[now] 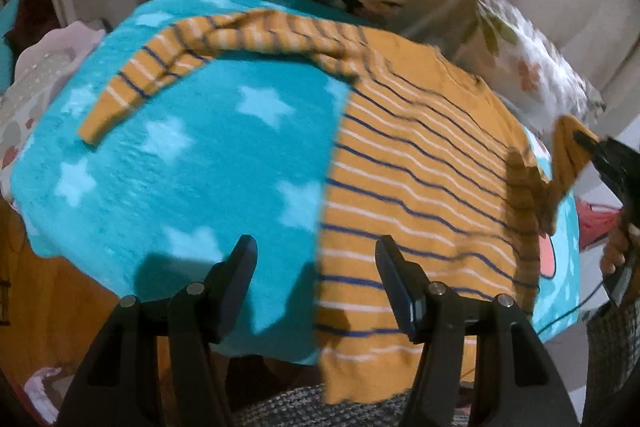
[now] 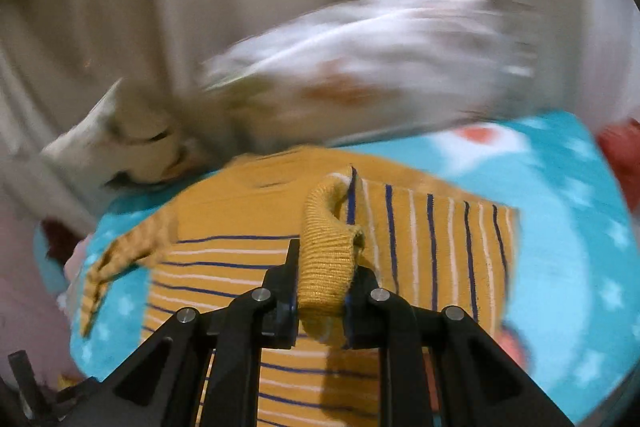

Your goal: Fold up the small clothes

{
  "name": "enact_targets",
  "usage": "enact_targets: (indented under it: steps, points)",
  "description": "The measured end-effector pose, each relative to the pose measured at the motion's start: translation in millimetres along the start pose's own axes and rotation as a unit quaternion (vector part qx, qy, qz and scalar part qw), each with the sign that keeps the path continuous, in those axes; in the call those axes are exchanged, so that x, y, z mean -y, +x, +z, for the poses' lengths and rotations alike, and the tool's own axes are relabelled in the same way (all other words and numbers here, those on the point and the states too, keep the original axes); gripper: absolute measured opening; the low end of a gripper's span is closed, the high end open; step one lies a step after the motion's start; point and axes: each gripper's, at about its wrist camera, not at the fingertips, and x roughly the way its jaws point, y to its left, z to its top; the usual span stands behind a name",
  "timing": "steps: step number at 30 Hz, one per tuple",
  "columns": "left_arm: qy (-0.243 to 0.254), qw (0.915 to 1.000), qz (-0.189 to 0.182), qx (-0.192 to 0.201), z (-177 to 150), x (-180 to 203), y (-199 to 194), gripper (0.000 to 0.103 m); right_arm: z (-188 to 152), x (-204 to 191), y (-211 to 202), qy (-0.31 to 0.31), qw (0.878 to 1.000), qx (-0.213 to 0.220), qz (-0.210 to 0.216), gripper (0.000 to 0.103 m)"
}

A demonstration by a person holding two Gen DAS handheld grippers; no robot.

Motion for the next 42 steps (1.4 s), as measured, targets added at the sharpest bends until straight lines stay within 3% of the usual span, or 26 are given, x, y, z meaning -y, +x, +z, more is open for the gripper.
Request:
enact_targets:
  steps: [4, 8, 13, 14, 19, 22, 26, 30, 32, 34, 42]
  points:
    - [-0.017, 0.9998, 0.004, 0.004, 11, -44, -4, 0.061, 1, -105, 61, -0.063, 0.997, -0.037, 0.036, 0.017]
    - [-0.028, 0.9995, 0.016, 0.0, 19, -82, -3, 0.061, -15, -185, 120, -0.125, 0.989, -0.072, 0.032, 0.017]
    - [-0.052, 0.9984, 0.023, -0.001, 30, -121, -3, 0.061, -54, -267, 209, -0.217, 0.966, -0.137, 0.014, 0.022]
    - [-0.056, 0.9981, 0.025, -0.001, 32, -127, -3, 0.061, -63, -284, 214, -0.24, 0.961, -0.139, 0.017, 0.032]
    - [-0.071, 0.997, 0.031, 0.002, 47, -152, -3, 0.061, -103, -342, 204, -0.332, 0.929, -0.139, 0.08, 0.05]
    - [-0.07, 0.9971, 0.031, 0.004, 58, -158, 1, 0.061, -112, -338, 194, -0.329, 0.931, -0.137, 0.08, 0.051]
    - [-0.066, 0.9972, 0.034, 0.004, 72, -161, 10, 0.062, -101, -289, 185, -0.248, 0.955, -0.148, 0.069, 0.051]
    - [-0.069, 0.9972, 0.029, 0.0, 80, -168, 16, 0.063, -77, -243, 165, -0.175, 0.976, -0.12, 0.047, 0.051]
    - [-0.071, 0.9971, 0.024, -0.005, 81, -170, 19, 0.063, -64, -224, 163, -0.143, 0.983, -0.113, 0.036, 0.037]
    - [-0.073, 0.9971, 0.02, -0.008, 82, -171, 21, 0.063, -54, -217, 170, -0.132, 0.984, -0.118, 0.019, 0.03]
    - [-0.067, 0.9968, 0.044, -0.001, 87, -183, 13, 0.064, -22, -257, 258, -0.158, 0.974, -0.159, -0.013, 0.029]
